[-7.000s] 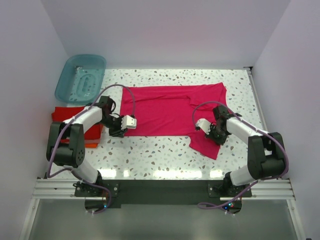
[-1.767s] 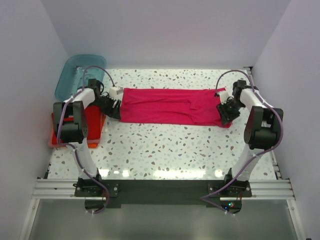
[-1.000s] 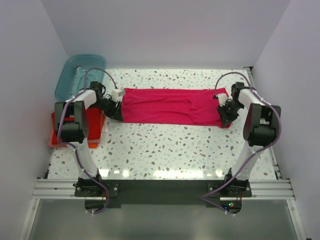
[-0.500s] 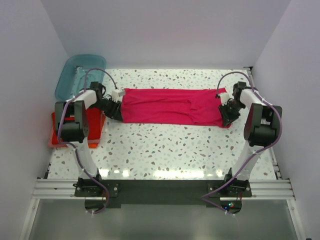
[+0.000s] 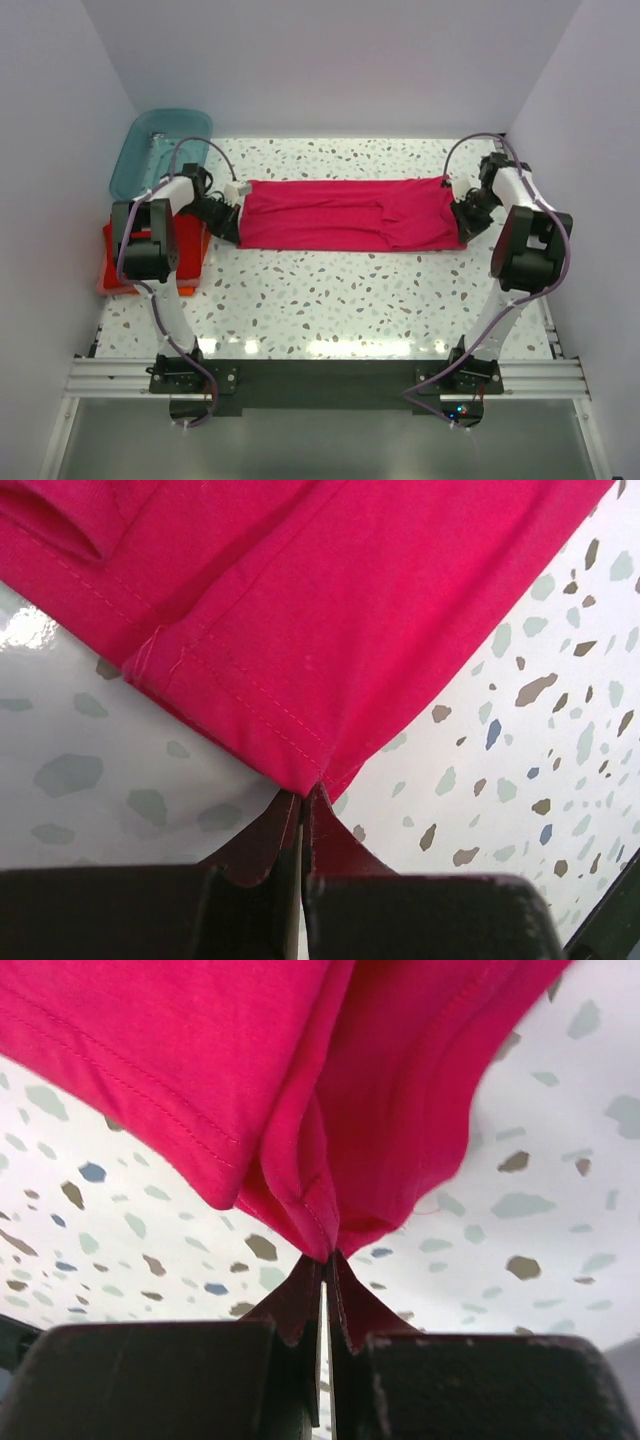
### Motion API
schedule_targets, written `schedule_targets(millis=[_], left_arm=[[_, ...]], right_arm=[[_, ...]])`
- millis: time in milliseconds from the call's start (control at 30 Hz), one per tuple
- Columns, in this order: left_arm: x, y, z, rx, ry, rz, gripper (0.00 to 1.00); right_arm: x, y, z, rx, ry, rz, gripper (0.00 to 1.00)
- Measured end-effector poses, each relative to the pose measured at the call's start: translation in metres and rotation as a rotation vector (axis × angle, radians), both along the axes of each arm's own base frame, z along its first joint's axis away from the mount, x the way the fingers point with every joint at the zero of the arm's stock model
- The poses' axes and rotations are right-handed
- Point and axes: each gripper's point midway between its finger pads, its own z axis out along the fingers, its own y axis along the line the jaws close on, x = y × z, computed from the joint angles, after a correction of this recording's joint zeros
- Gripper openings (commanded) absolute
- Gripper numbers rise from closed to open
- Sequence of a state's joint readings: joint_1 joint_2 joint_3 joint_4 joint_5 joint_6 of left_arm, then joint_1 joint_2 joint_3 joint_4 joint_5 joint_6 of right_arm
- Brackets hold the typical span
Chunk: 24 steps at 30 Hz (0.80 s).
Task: Fold and stack the t-shirts
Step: Fold the tshirt
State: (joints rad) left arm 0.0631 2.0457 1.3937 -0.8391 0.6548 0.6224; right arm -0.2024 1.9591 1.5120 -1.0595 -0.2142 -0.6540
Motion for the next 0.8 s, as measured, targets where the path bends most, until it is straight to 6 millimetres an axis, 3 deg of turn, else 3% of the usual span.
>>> schedule_targets(millis=[133, 400, 567, 600, 633, 700, 733, 800], left_arm=[[-0.002, 0.006, 0.0, 0.036, 0.004, -0.021, 0.0], [-0.004, 0.007, -0.001, 0.049, 0.0, -0.044, 0.0], [-0.011, 0.006, -0.002, 0.049, 0.005, -0.048, 0.0], [-0.013, 0.005, -0.002, 0.049, 0.008, -0.048, 0.07], [-0.014, 0.005, -0.001, 0.049, 0.01, -0.048, 0.12], [-0.014, 0.005, 0.0, 0.046, 0.007, -0.046, 0.28], [-0.014, 0.005, 0.001, 0.045, 0.004, -0.046, 0.31], [-0.01, 0.003, 0.006, 0.04, -0.019, -0.041, 0.39]], right_arm=[[-0.002, -0.008, 0.002, -0.033, 0.028, 0.034, 0.0], [-0.018, -0.009, -0.032, -0.04, 0.168, 0.049, 0.0], [-0.031, -0.006, -0.037, -0.046, 0.213, 0.059, 0.0], [-0.033, -0.005, -0.037, -0.047, 0.217, 0.059, 0.03], [-0.036, -0.005, -0.036, -0.047, 0.221, 0.055, 0.17], [-0.038, -0.004, -0.035, -0.049, 0.223, 0.041, 0.26], [-0.038, -0.004, -0.033, -0.05, 0.22, 0.037, 0.34], [-0.036, -0.004, -0.028, -0.053, 0.208, 0.017, 0.4]])
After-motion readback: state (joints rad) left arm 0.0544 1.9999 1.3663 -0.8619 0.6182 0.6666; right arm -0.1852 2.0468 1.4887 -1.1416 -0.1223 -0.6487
